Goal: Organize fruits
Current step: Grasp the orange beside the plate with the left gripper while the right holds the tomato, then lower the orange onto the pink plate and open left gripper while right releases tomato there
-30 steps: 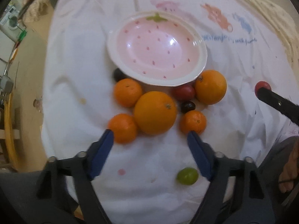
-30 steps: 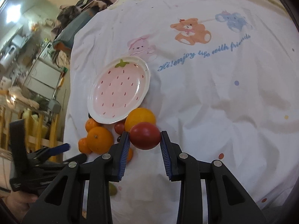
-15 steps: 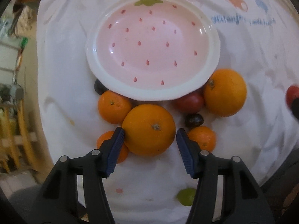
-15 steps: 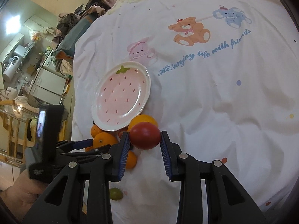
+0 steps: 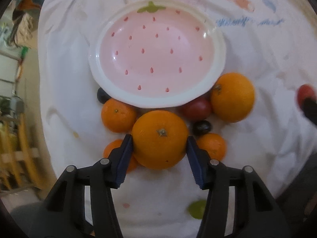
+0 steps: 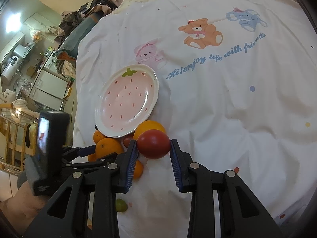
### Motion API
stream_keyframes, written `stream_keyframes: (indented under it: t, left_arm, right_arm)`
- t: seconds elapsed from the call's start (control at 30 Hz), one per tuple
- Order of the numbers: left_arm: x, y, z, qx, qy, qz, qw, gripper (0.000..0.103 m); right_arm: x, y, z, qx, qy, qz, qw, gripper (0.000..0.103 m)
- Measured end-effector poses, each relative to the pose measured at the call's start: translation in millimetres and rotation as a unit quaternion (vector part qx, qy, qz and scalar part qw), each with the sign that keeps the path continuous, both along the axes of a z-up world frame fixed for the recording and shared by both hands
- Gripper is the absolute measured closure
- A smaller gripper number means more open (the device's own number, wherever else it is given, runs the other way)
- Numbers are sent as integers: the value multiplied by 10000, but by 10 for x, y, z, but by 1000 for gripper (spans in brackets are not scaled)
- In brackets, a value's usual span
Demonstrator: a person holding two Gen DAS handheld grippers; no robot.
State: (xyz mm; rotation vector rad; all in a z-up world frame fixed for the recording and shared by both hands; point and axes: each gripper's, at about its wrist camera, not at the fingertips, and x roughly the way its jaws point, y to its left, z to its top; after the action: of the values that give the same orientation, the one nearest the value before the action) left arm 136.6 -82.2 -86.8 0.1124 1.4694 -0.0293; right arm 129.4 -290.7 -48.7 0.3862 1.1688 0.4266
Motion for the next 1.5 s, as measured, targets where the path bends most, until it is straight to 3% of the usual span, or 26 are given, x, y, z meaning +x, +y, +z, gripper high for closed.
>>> stream_keyframes:
  t: [0.17, 0.3, 0.57, 0.9, 1.13, 1.5]
  left_arm:
    - [-90, 224, 482, -537, -553, 271, 9967, 53]
    - [-81, 445, 782, -650, -997, 358, 9922, 53]
    - [176, 772, 972, -658, -1399, 495, 9867, 53]
    - [590, 830, 691, -737, -1426, 498, 9858, 53]
    - [926, 777, 357, -784, -1388, 450, 9862, 53]
    - [1257, 747, -50, -1137, -1088, 451, 9865, 53]
  right_arm:
    - [-42, 68, 104, 12, -90, 124, 9999, 68]
    - [-18, 177, 269, -92, -243, 297, 9992, 68]
    - [288, 410, 475, -212, -415, 518, 9976, 68]
    - [887, 711, 243, -590, -257, 669, 9957, 68]
    - [1297, 951, -116, -747, -33, 885, 9933, 68]
    - [1723, 990, -511, -443, 465, 746, 9951, 68]
